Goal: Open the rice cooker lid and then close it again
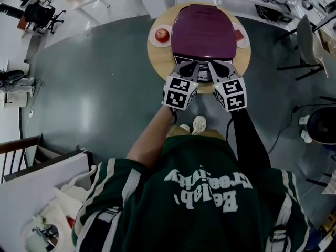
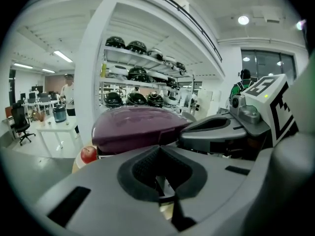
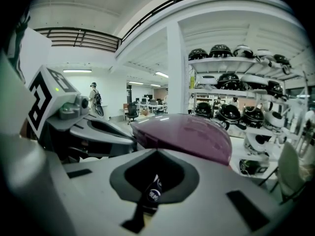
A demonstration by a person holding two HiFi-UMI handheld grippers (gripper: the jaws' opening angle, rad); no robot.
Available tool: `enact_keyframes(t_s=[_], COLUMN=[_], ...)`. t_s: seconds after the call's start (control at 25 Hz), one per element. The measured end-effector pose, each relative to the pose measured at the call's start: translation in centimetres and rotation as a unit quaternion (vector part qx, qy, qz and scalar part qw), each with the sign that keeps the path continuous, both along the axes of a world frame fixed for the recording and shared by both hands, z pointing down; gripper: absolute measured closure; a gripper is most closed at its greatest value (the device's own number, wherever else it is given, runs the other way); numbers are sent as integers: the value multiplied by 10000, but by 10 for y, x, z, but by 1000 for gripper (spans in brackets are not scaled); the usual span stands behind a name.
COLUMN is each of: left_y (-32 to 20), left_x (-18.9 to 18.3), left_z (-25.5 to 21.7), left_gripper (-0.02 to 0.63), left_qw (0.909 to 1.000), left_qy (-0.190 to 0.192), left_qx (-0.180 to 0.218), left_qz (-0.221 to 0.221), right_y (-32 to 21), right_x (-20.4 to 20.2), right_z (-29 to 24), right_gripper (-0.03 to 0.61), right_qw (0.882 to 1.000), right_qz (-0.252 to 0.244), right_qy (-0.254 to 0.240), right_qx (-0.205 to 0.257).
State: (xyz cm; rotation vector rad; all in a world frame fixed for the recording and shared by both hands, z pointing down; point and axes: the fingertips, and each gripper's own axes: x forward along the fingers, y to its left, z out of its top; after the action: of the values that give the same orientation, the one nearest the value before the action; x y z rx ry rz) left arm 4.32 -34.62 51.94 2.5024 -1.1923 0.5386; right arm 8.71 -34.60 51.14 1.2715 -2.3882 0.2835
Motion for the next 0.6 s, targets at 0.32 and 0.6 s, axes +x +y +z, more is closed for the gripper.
enact_keyframes(t_s=[0.32,0.6], left_y=[-2,-1], left_x=[-2,-1], left_z=[0,-1], left_gripper=[617,617], left_qw=[10000,9999], left_qy=[67,35], left_qx=[-29,-69], left_qz=[0,63], right_y=[-2,-2], right_x=[-2,-1], right_z=[-1,-2], right_gripper=[575,575], right_qw=[10000,9997], right_qz=[22,-19], right_qy=[0,-134], right_qx=[-18,-204])
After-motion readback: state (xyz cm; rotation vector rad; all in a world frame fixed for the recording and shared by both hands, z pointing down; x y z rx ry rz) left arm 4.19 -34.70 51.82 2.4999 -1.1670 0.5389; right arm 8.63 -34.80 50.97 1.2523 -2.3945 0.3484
